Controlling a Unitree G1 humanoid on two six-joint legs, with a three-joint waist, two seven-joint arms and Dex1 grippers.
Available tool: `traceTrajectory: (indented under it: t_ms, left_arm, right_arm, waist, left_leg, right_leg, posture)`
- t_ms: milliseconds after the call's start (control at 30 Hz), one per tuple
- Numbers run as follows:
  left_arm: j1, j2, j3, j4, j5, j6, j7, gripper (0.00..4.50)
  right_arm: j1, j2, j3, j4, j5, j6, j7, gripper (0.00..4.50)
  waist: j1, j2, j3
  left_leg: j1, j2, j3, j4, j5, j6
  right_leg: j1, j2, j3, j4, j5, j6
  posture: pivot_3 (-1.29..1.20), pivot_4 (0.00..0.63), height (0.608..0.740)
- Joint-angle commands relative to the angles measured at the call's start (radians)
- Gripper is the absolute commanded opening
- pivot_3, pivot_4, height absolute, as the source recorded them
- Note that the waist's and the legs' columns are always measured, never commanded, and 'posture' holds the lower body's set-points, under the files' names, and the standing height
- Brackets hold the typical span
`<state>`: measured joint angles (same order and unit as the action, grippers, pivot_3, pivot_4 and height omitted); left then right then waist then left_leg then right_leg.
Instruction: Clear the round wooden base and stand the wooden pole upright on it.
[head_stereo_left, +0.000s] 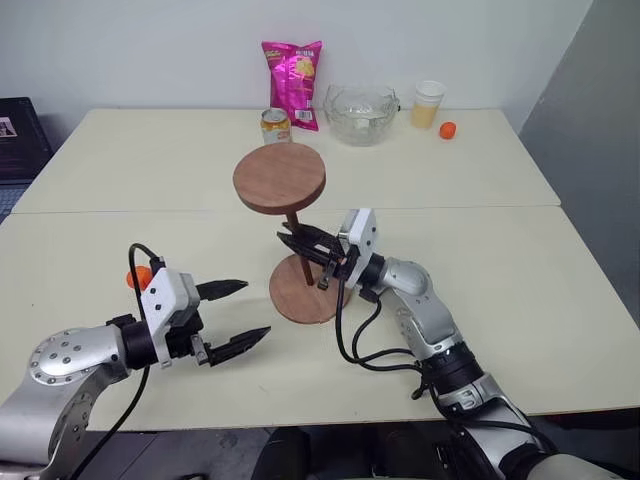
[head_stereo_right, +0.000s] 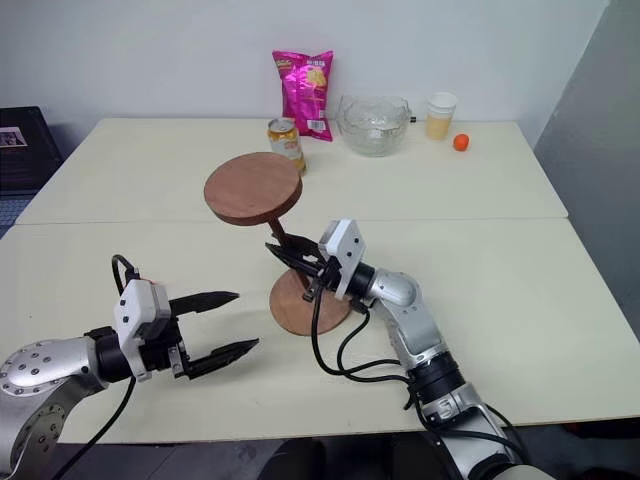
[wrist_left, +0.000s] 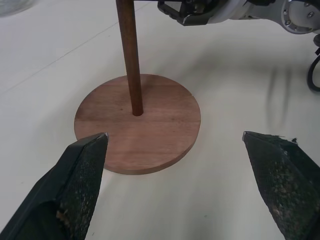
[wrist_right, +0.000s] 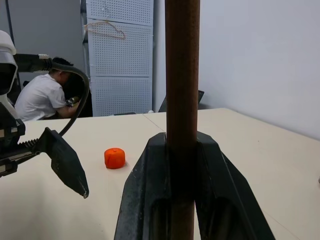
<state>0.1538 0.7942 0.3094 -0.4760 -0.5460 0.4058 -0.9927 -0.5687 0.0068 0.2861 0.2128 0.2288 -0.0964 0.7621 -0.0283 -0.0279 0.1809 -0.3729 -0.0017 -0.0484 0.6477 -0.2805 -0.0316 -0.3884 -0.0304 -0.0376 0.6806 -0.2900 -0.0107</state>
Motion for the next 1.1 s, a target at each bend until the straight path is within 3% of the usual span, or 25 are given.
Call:
traceTrajectory:
  t_ms: [33, 367, 1100]
  left_arm:
    - [-0.011, 0.006, 0.002, -0.002, 0.004, -0.027, -0.003, 4.5]
    - [-0.01, 0.003, -0.004, 0.001, 0.013, -0.043, -0.001, 4.5]
    - [-0.045, 0.004, -0.003, -0.002, -0.016, -0.004, 0.019, 4.5]
  right_arm:
    - [0.005, -0.005, 0.001, 0.024, -0.024, 0.053, -0.021, 0.25]
    - [0.018, -0.024, -0.02, 0.135, -0.051, 0.104, -0.065, 0.25]
    - [0.07, -0.095, 0.017, 0.234, -0.087, -0.023, 0.009, 0.25]
  waist:
    - [0.0, 0.0, 0.0]
    - [0.001, 0.0, -0.005]
    - [0.011, 0.007, -0.024]
  left_leg:
    - [0.0, 0.0, 0.0, 0.0, 0.0, 0.0]
    - [0.01, 0.0, 0.0, -0.001, 0.0, 0.0]
    - [0.016, -0.001, 0.0, -0.002, 0.0, 0.001]
  right_leg:
    - [0.0, 0.0, 0.0, 0.0, 0.0, 0.0]
    - [0.009, 0.0, 0.001, 0.0, 0.0, 0.0]
    - [0.015, 0.0, 0.0, -0.002, -0.001, 0.0]
  posture:
    - [0.0, 0.15, 0.74]
    - [0.0, 0.15, 0.74]
    - [0.0, 0.15, 0.74]
